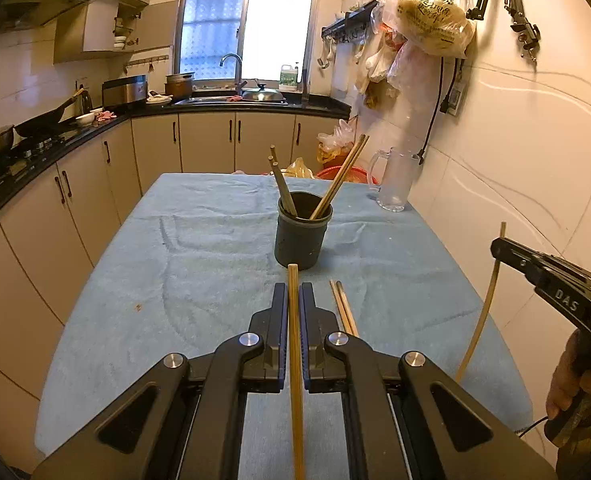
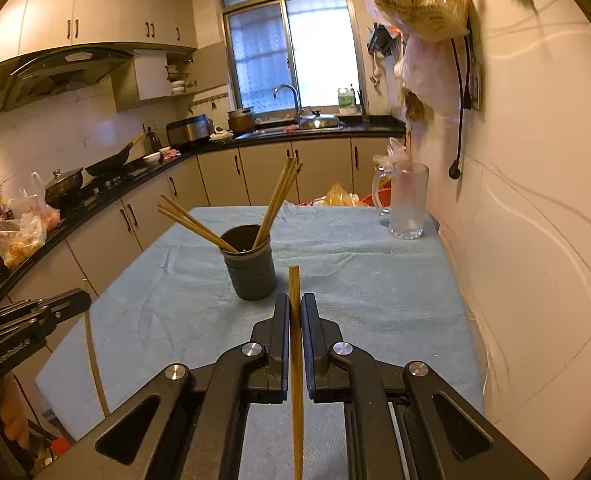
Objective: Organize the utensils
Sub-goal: 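Lift both held chopsticks upright and carry them above the grey holder, then lower both chopsticks into the holder and open both grippers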
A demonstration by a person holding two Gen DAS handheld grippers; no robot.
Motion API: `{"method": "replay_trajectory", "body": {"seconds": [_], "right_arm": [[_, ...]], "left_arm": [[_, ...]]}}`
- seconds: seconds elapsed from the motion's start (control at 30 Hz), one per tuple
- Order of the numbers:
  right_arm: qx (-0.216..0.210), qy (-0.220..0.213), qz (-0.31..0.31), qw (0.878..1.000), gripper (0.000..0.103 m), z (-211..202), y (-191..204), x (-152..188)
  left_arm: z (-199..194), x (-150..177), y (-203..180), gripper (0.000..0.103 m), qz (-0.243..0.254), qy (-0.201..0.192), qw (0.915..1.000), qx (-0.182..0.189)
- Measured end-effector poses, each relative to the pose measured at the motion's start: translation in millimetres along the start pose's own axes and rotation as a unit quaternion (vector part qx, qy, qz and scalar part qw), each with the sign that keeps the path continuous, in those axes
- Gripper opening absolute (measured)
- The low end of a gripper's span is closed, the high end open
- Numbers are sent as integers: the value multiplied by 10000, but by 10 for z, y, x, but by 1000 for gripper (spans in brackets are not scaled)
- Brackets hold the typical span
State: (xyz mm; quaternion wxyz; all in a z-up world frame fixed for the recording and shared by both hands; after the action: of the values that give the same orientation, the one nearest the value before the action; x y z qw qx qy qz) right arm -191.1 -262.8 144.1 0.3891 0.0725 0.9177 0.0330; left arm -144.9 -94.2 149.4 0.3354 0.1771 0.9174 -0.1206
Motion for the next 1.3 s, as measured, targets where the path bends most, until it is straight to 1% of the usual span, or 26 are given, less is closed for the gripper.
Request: {"method": "replay_trajectory", "body": {"seconds": [0.23, 0.53, 0.7, 1.07, 1.3], "right_arm": [[-11, -136, -101, 9999, 6, -218, 75, 80], [-62, -309, -123, 9994, 6, -412, 124, 79], [-70, -435, -156, 9989, 6, -503, 170, 35], [-97, -467, -223, 9986, 6, -493, 197, -65], [-132, -412, -152, 9989, 6, -419, 180, -106]], "left_arm": [[-209, 75, 6, 5, -100, -177, 9998, 58], [-441, 86, -23, 5, -59, -398, 9992, 53], [-476, 9, -46, 5, 11, -397, 9992, 23], [-355, -199, -119, 5, 240, -225, 9987, -391], [-277, -262, -80, 5, 258, -153, 9987, -411]]}}
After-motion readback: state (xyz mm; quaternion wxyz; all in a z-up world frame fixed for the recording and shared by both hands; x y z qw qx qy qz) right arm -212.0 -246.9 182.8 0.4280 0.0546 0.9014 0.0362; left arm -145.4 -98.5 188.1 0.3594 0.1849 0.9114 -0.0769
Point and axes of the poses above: each gripper's, at about its wrist camera, not at the fingertips, and z roughly the way its jaws point, y to its left, x to its underside, the point moved 5 cm from there along z, roughly the way its jaws point, and after that the axes turned 13 degrees about y, right-handed, at the moved point
